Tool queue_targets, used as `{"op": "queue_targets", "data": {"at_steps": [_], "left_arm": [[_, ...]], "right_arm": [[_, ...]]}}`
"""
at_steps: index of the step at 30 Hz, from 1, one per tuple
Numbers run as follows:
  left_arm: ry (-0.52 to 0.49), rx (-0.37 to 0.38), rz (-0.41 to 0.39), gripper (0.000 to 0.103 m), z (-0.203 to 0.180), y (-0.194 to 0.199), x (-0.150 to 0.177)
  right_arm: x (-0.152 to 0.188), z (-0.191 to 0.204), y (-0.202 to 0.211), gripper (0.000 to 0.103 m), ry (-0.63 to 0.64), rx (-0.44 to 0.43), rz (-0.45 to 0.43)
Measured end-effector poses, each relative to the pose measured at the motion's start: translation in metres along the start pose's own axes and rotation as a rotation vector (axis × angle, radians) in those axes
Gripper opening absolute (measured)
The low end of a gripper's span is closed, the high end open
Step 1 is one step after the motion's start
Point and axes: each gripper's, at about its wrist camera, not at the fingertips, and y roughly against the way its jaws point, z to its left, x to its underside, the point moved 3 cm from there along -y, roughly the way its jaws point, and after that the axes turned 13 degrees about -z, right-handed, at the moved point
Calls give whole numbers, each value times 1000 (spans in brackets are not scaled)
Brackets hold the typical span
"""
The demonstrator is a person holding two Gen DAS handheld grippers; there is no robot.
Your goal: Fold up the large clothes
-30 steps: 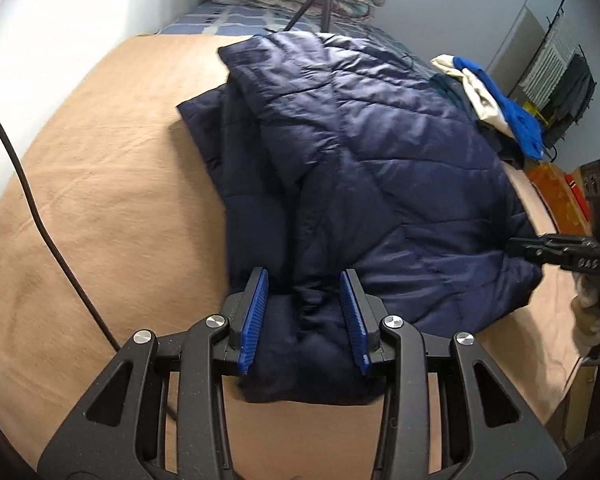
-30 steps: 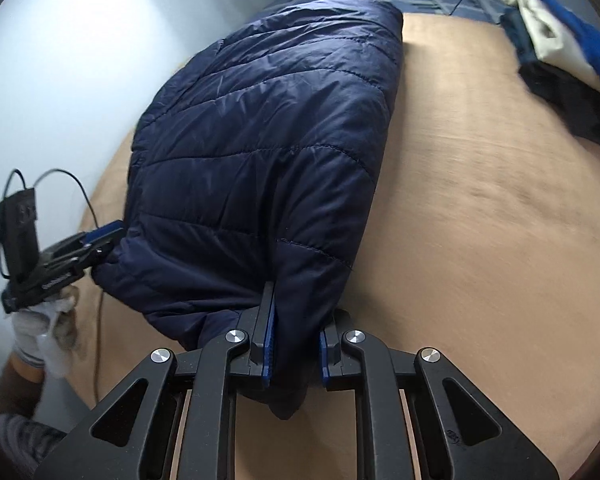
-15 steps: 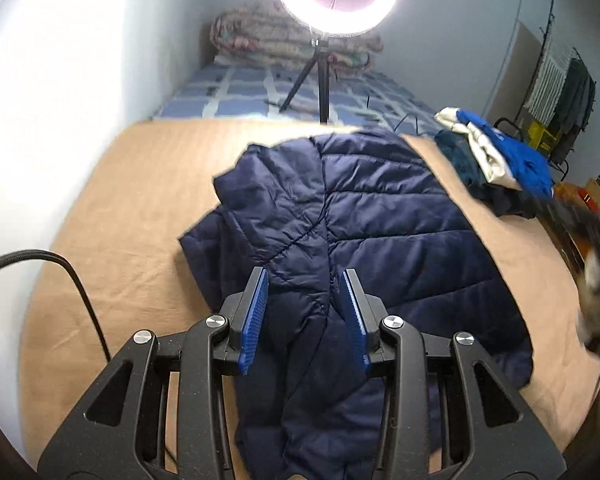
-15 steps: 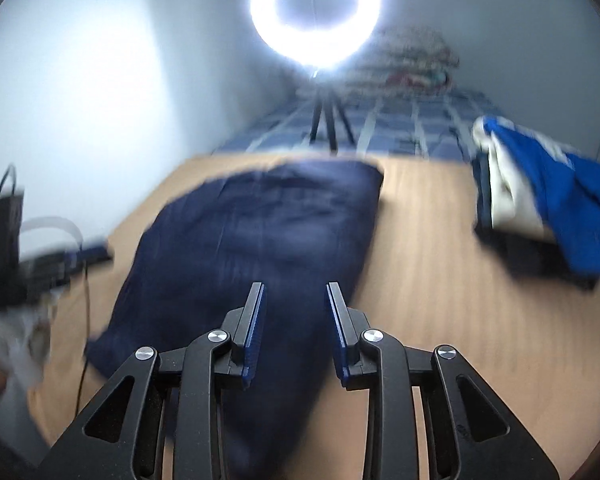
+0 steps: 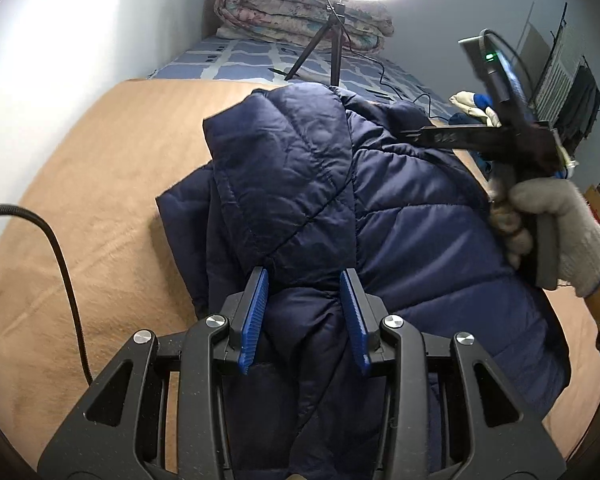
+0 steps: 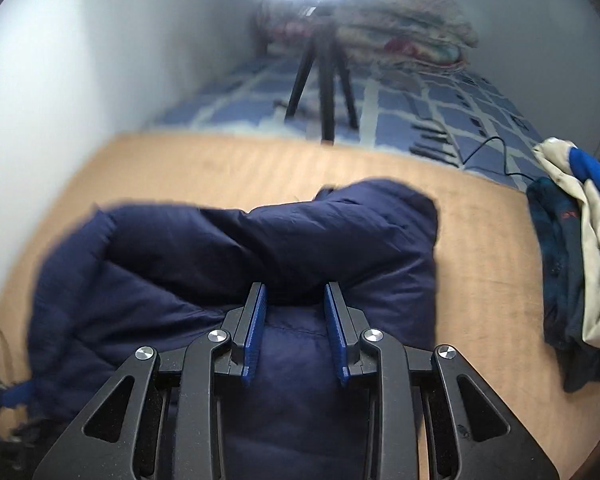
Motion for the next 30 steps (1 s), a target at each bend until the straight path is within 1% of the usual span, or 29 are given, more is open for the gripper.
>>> {"op": "queue_targets", "data": {"at_steps": [2, 5, 6, 7, 8, 9, 10, 11, 12, 13, 14, 16, 19, 20, 25, 27, 30], "left_arm": [[20, 24, 6, 39, 5, 1, 0], [121, 85, 5, 39, 22, 12, -6], [171, 103, -6, 46, 33, 19, -10], [210, 120, -21, 62, 41, 24, -13], [264, 144, -42, 71, 54, 31, -17], [306, 160, -58, 78, 64, 35, -19], [345, 176, -63, 80, 74, 37, -21], [388, 196, -57, 80, 84, 37, -22], [432, 219, -43, 80, 93, 35, -23], [478, 249, -24, 80, 100, 31, -22], [511, 275, -9, 81, 105, 27, -22], [571, 328, 37, 82, 113, 15, -18], [655, 343, 92, 82, 123, -5, -10], [690, 366, 108, 82, 126, -12, -7], [752, 473, 113, 82, 129, -21, -11], [781, 497, 117, 82, 131, -25, -14], [781, 513, 131, 82, 130, -31, -18]], "right_arm": [[4, 4, -4, 28, 20, 7, 13], [0, 1, 1, 28, 15, -2, 14], [-3, -2, 9, 28, 0, -17, 4], [-7, -7, 19, 29, -18, -39, -13], [-8, -11, 26, 33, -34, -58, -31], [-9, -16, 39, 47, -54, -77, -56], [-7, -23, 56, 65, -81, -108, -95], [-5, -26, 65, 72, -98, -132, -122], [0, -33, 80, 80, -119, -173, -161], [8, -40, 95, 82, -135, -216, -189], [15, -45, 104, 82, -140, -241, -192], [29, -54, 115, 82, -141, -270, -167], [55, -73, 123, 82, -193, -310, -118], [63, -80, 122, 82, -228, -325, -96], [96, -105, 107, 82, -423, -410, -4], [108, -109, 97, 82, -491, -452, 32], [118, -107, 85, 82, -550, -515, 68]]}}
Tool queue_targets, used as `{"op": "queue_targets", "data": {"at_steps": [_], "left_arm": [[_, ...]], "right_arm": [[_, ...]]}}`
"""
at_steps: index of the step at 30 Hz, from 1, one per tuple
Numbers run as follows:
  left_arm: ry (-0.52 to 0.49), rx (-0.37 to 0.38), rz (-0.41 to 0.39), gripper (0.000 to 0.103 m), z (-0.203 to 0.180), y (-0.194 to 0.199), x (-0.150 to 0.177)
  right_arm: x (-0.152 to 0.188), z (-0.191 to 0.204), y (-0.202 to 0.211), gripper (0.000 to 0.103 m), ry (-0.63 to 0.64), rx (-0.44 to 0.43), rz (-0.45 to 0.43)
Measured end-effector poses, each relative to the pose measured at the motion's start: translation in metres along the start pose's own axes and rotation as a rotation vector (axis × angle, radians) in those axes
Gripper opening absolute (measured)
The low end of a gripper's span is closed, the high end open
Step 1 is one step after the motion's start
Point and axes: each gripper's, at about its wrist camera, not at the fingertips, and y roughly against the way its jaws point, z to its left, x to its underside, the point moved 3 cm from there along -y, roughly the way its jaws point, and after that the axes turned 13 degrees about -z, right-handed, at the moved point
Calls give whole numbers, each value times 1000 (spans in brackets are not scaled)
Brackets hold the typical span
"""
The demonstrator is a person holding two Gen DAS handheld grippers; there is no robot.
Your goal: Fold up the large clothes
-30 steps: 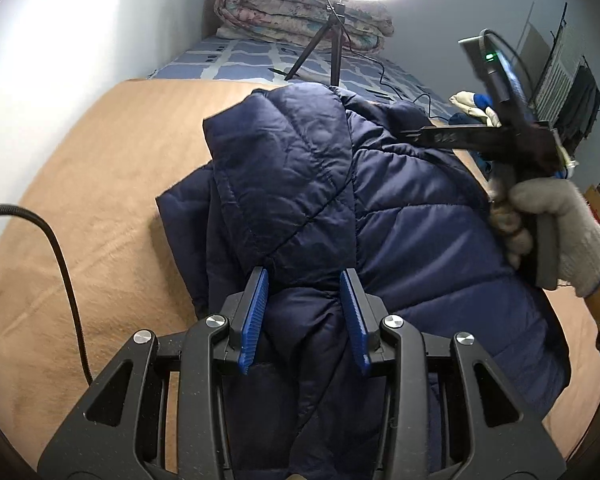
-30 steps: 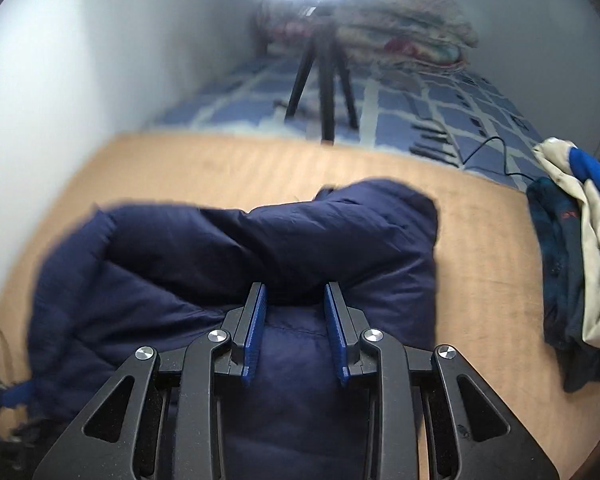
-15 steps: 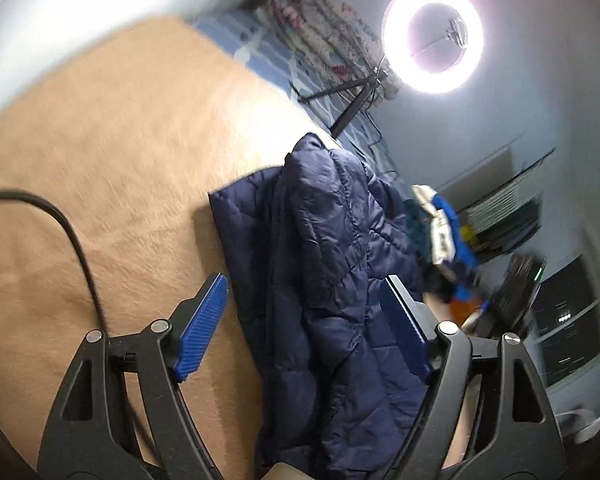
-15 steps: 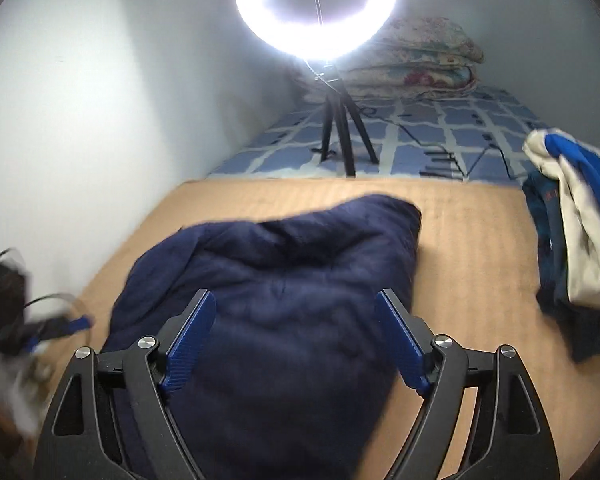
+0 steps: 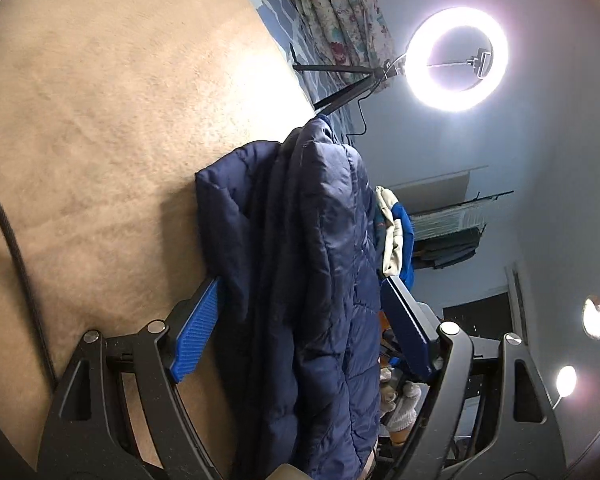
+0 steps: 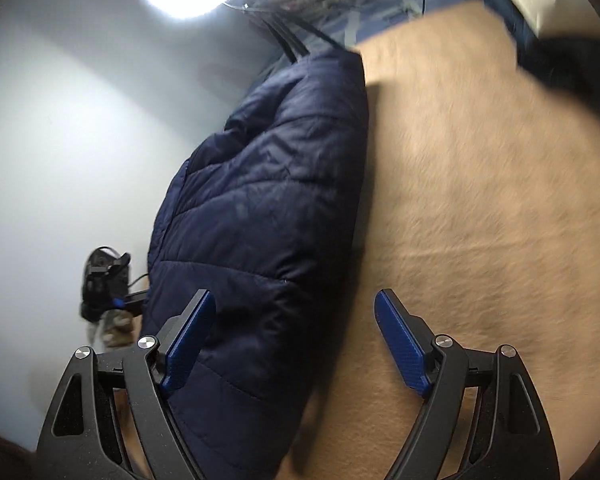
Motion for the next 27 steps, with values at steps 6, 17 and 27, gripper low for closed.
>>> {"op": "queue_targets", "data": {"at_steps": [6, 17, 27], "left_arm": [[-21, -12, 24, 82, -6, -10, -2], [-210, -191, 91, 81, -6, 2, 12], [-244, -171, 136, 81, -14, -40, 18]], "right_arm": [[6, 8, -21, 82, -9, -46, 18], [11, 24, -23, 82, 25, -41, 60], [12, 25, -23, 82, 31, -50, 56]]}}
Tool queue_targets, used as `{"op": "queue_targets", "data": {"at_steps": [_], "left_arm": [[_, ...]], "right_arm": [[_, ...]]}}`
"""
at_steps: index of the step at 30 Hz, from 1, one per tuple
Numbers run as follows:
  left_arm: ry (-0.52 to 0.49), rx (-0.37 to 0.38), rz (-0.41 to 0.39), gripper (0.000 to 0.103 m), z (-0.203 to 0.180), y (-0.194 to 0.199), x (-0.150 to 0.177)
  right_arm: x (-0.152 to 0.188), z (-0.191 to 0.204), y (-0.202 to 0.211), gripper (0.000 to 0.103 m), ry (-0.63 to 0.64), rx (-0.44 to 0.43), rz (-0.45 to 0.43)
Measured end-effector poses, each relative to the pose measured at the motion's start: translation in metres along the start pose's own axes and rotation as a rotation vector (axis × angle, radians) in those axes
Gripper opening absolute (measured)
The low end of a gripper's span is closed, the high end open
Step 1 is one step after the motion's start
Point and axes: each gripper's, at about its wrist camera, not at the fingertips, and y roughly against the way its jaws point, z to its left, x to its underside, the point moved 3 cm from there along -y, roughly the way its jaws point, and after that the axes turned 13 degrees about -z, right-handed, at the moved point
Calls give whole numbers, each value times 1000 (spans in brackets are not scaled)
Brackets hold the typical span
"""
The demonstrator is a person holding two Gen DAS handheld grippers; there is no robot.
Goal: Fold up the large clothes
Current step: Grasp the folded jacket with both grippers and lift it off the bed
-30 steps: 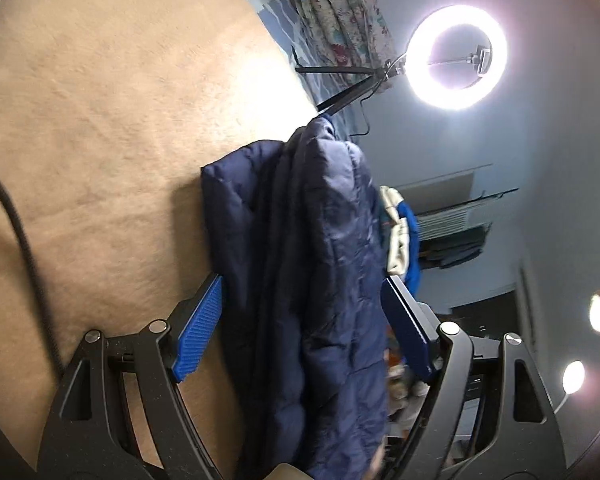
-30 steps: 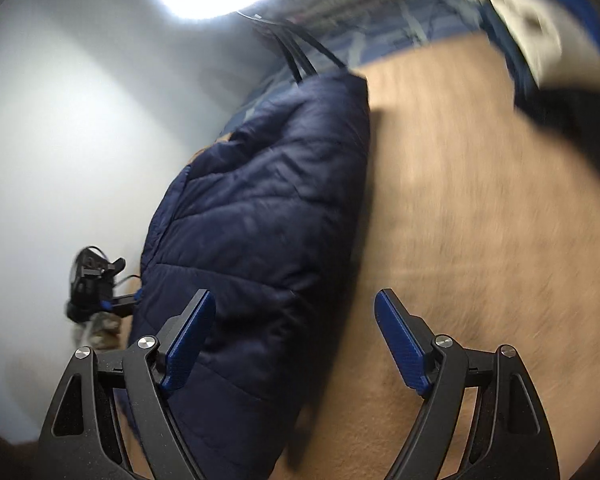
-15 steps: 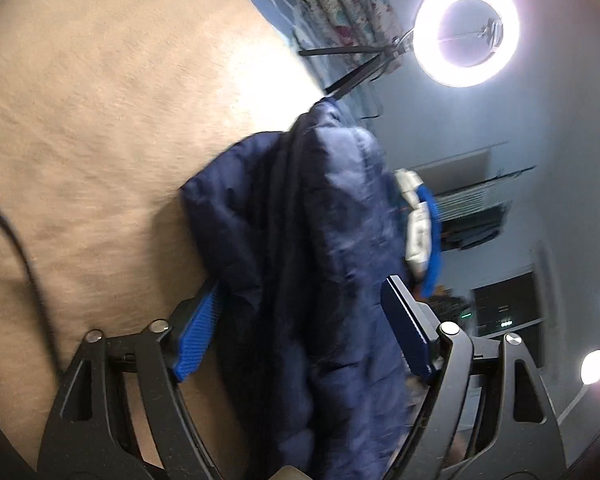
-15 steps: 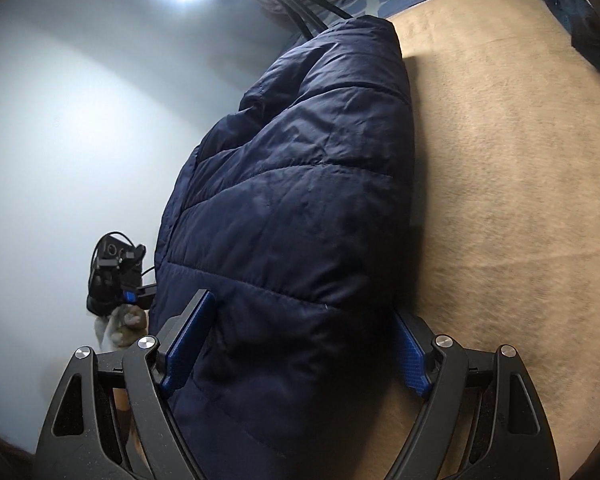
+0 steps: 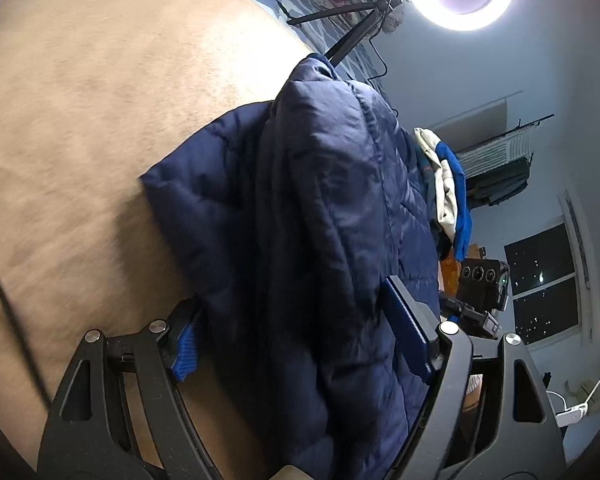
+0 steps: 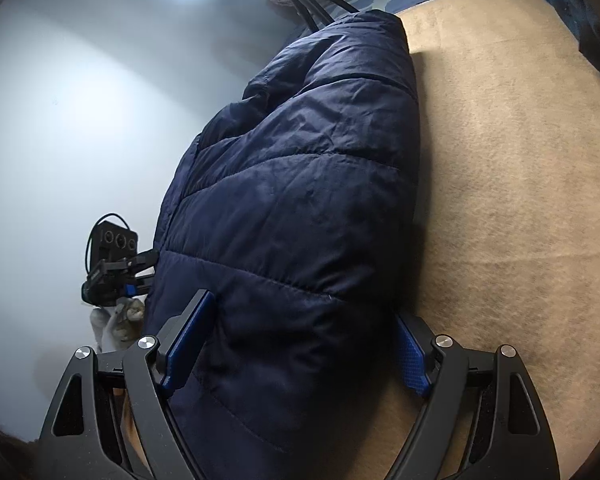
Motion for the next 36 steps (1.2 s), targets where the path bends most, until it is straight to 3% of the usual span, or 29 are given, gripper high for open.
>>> {"op": "queue_targets", "data": {"at_steps": [4, 11, 14, 16, 19, 25, 36], "left_arm": [[14, -17, -12, 74, -3, -6, -6], [-79, -92, -43, 54, -17, -3, 0], [-137, -129, -59, 41, -30, -2, 3], [-188, -160, -74, 32, -43, 0, 5], [-229, -195, -93, 25, -59, 1, 7], [-266, -231, -108, 19, -87, 10, 16], [-349, -220, -65, 18, -161, 45, 77]], "right_arm": [[-4, -1, -6, 83, -4, 0, -3], [-2, 4, -5, 81, 17, 28, 0], [-3, 10, -12, 70, 46, 65, -1], [-3, 14, -11, 57, 65, 95, -4], [-5, 26, -10, 42, 109, 151, -6], [-5, 57, -4, 23, 196, 263, -3], [29, 106, 72, 18, 327, 390, 0]]}}
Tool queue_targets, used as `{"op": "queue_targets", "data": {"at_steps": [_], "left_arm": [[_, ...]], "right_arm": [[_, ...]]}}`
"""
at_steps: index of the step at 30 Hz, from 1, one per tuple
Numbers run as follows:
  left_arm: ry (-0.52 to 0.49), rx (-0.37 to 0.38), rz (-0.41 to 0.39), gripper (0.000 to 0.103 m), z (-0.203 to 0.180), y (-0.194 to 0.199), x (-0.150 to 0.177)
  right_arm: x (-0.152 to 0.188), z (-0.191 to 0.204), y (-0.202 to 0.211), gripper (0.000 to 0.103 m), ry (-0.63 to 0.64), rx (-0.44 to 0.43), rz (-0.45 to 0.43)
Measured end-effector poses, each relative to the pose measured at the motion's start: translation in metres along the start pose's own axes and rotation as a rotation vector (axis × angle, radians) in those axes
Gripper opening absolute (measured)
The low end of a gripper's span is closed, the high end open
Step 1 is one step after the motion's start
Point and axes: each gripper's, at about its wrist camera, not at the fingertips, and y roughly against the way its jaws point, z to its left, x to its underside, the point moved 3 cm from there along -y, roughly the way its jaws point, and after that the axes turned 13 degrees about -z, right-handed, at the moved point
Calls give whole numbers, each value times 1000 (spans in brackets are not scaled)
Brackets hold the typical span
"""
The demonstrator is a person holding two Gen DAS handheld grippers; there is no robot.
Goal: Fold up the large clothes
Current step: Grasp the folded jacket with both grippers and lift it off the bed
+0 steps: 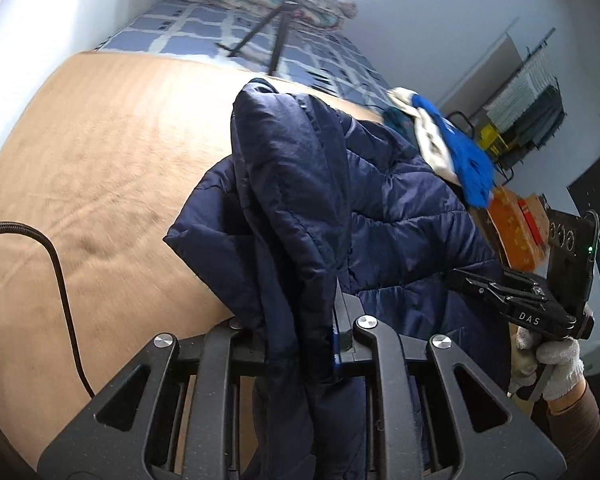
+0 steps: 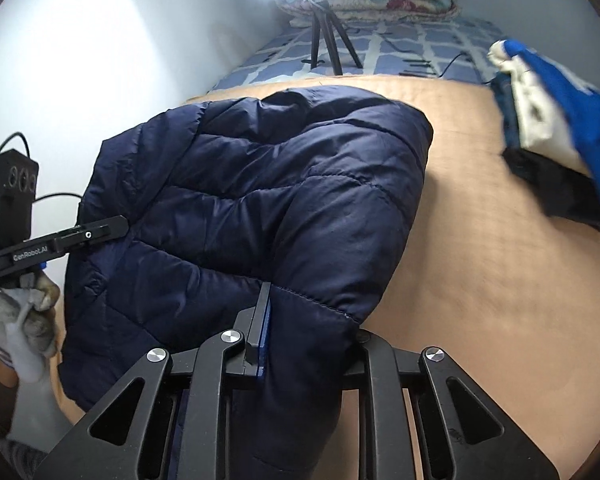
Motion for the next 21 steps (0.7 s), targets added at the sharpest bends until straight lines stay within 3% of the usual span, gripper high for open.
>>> {"op": "queue_targets", "data": {"at_steps": [13, 21], "left_arm": [[-132, 120, -70, 18, -129, 77, 2], [-165, 187, -102, 18, -189, 67, -23]], "right_arm": [[16, -1, 158, 17, 37, 132, -127], [-8, -28, 214, 17, 52, 212, -208]]}}
